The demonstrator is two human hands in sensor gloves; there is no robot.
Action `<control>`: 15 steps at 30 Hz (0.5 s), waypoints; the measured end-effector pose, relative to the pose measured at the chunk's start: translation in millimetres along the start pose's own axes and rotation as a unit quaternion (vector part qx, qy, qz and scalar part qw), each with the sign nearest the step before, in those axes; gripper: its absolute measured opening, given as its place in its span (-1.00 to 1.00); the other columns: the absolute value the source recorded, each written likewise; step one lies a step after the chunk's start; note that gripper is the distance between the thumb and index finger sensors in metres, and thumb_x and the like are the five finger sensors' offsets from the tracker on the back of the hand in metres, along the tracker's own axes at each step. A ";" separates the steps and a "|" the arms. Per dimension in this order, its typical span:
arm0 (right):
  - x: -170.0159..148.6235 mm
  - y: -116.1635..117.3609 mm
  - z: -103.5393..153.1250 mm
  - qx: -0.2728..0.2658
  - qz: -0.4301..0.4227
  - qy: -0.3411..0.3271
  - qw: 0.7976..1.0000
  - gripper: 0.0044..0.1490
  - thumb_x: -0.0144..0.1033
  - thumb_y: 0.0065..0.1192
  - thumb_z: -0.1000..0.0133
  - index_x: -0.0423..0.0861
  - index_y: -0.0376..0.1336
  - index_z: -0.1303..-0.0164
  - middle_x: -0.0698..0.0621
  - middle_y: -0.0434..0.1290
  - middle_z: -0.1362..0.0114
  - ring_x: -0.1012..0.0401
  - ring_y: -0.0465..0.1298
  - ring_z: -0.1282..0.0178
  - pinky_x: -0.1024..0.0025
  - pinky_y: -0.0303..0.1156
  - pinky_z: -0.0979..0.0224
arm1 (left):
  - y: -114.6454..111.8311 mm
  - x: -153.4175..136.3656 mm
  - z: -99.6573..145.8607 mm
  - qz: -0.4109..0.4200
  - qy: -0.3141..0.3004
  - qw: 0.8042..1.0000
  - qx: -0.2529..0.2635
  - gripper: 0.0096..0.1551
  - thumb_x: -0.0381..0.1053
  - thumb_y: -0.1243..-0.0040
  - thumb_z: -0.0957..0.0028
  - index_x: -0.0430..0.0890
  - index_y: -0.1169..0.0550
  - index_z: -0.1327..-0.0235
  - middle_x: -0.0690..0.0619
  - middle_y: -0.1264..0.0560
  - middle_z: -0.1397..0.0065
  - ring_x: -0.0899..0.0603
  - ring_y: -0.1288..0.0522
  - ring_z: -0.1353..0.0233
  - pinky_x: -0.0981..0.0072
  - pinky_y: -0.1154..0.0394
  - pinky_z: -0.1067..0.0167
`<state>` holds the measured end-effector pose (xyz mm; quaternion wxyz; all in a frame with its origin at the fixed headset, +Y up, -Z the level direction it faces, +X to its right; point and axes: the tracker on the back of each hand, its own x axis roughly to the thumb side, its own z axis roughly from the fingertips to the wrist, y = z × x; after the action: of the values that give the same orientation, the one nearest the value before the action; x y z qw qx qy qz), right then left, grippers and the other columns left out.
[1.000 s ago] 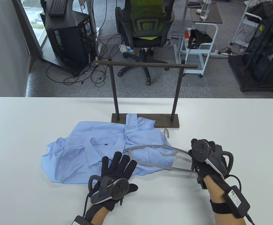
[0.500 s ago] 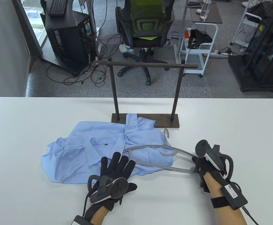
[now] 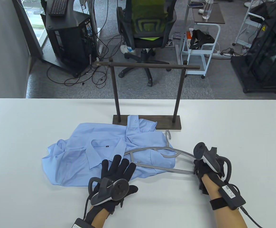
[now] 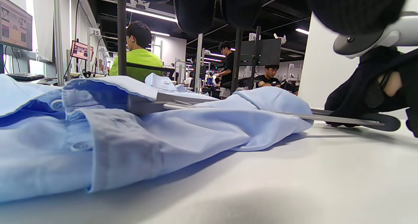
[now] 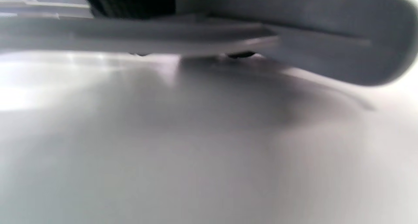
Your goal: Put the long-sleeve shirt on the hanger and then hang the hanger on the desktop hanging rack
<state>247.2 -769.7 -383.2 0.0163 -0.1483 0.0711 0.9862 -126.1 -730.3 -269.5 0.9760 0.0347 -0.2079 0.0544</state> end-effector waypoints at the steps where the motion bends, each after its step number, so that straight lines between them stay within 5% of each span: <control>1: -1.3 -2.6 1.9 -0.007 -0.011 0.001 1.000 -0.39 -0.06 0.43 0.02 -0.05 0.46 -0.20 -0.22 0.51 -0.26 -0.24 0.52 -0.28 -0.29 0.34 -0.36 | 0.0 -0.3 0.2 0.001 0.001 1.000 -0.001 0.09 0.50 -0.12 0.30 0.12 -0.27 -0.59 -0.04 -0.20 -0.71 -0.31 -0.02 -0.76 -0.47 0.08 -0.47; 8: -15.8 -29.6 19.0 -0.059 -0.129 -0.016 0.990 -0.40 -0.11 0.48 0.07 -0.05 0.45 -0.17 -0.22 0.55 -0.22 -0.22 0.61 -0.21 -0.28 0.45 -0.27 | -0.3 -1.4 -0.6 0.005 0.005 1.000 -0.004 0.09 0.50 -0.12 0.30 0.12 -0.27 -0.58 -0.04 -0.21 -0.70 -0.32 -0.03 -0.76 -0.47 0.08 -0.47; 15: -36.0 -55.8 43.0 -0.108 -0.258 -0.086 0.956 -0.39 -0.14 0.53 0.11 -0.01 0.42 -0.16 -0.17 0.55 -0.18 -0.14 0.62 -0.15 -0.22 0.47 -0.25 | 1.3 -2.2 -1.3 0.011 0.006 1.000 -0.003 0.09 0.49 -0.12 0.29 0.11 -0.28 -0.58 -0.04 -0.22 -0.70 -0.31 -0.04 -0.76 -0.47 0.07 -0.47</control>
<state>272.0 -708.7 -339.4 0.2602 -0.0775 -0.0780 0.9593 -127.7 -729.0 -271.5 0.9767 0.0295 -0.2025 0.0650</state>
